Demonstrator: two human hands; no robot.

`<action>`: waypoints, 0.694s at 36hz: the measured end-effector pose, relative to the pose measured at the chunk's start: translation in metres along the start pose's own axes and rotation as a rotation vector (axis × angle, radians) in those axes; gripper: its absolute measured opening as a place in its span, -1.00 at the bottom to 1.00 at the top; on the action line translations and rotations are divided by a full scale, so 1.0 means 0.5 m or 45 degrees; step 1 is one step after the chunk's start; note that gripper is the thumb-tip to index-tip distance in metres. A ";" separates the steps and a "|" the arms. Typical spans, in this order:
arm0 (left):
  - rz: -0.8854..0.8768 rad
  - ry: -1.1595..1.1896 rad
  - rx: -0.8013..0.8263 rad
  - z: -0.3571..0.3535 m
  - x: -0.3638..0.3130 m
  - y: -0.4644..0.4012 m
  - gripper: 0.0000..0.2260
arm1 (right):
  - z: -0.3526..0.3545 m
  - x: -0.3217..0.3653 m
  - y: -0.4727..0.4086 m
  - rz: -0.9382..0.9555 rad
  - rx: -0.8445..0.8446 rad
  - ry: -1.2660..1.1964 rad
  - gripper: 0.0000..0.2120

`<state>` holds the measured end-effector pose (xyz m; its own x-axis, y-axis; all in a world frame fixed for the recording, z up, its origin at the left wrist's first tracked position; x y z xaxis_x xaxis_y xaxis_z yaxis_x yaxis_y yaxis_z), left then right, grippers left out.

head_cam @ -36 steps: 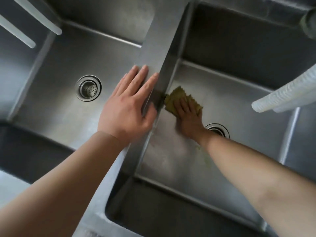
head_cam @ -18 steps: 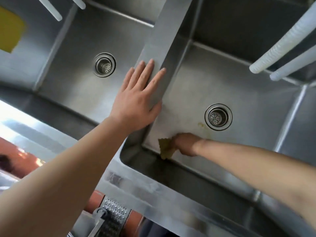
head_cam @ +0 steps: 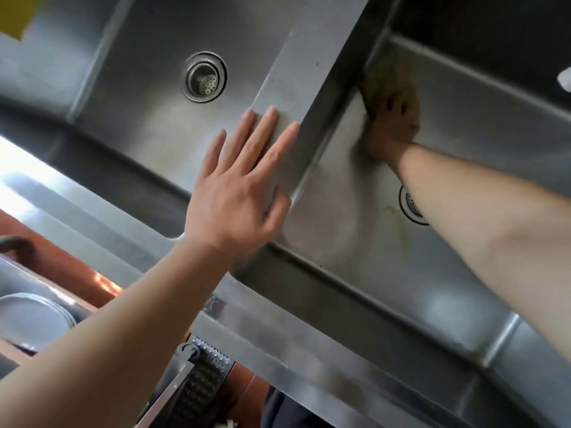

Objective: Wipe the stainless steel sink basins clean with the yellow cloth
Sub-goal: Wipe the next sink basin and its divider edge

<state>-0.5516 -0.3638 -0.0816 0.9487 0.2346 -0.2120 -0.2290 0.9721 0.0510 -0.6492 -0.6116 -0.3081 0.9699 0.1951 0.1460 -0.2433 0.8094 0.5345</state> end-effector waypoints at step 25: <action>0.066 -0.075 -0.046 0.006 -0.008 0.001 -0.35 | -0.276 0.028 0.480 1.327 0.423 0.663 -0.56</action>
<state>-0.5546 -0.3644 -0.0779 0.9464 0.2849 -0.1523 -0.2846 0.9583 0.0247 -0.6921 -0.3381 -0.2927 0.1774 0.9299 0.3221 -0.8284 -0.0356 0.5590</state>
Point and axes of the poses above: each hand's wrist, its own y-axis away from the middle knuckle, its own z-axis out of the back of the hand, x = y × z, the point moved 10 cm from there along -y, towards the middle knuckle, and after that the axes turned 9 degrees about -z, right-handed, at the moved point
